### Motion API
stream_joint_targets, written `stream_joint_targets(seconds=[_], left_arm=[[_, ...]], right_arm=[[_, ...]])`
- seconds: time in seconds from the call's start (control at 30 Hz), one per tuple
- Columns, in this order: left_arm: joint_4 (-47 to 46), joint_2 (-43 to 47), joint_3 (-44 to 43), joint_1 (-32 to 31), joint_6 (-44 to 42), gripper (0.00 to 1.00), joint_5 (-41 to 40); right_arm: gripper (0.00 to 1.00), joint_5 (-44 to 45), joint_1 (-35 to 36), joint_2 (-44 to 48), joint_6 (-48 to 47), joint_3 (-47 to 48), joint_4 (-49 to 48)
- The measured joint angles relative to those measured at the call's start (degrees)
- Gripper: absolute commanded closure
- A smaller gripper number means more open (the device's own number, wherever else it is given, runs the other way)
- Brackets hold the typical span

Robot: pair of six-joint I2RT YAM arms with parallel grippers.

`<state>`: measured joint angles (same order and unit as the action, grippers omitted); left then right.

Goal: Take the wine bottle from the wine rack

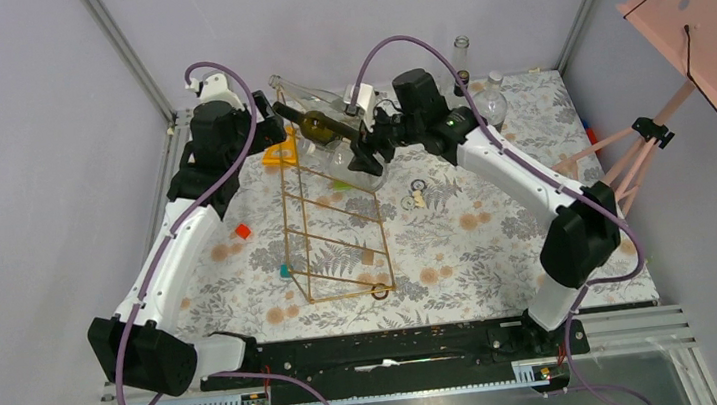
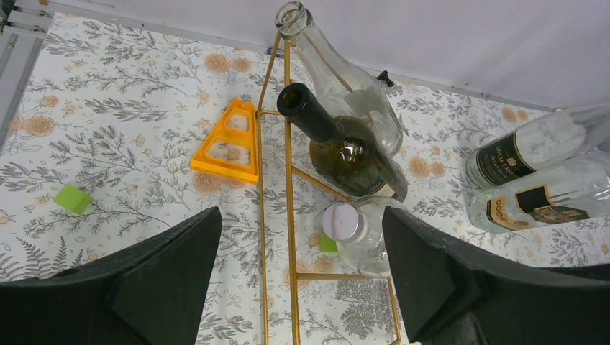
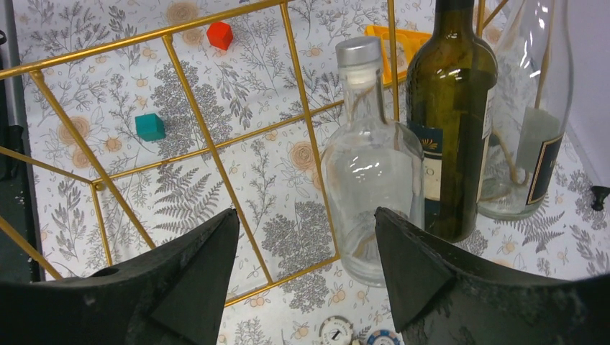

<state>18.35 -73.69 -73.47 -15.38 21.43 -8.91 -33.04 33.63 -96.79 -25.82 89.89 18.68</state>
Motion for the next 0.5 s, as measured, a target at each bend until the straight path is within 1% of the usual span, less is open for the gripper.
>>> stream_joint_targets(seconds=[0.37, 0.5], left_arm=[[0.0, 0.6, 0.0, 0.9, 0.0, 0.12, -0.4], [0.0, 0.6, 0.0, 1.2, 0.1, 0.12, -0.3]], right_arm=[[0.28, -0.3, 1.1, -11.2, -4.5, 12.4, 2.5], [0.28, 3.5, 2.4, -15.8, -6.0, 16.5, 2.9]])
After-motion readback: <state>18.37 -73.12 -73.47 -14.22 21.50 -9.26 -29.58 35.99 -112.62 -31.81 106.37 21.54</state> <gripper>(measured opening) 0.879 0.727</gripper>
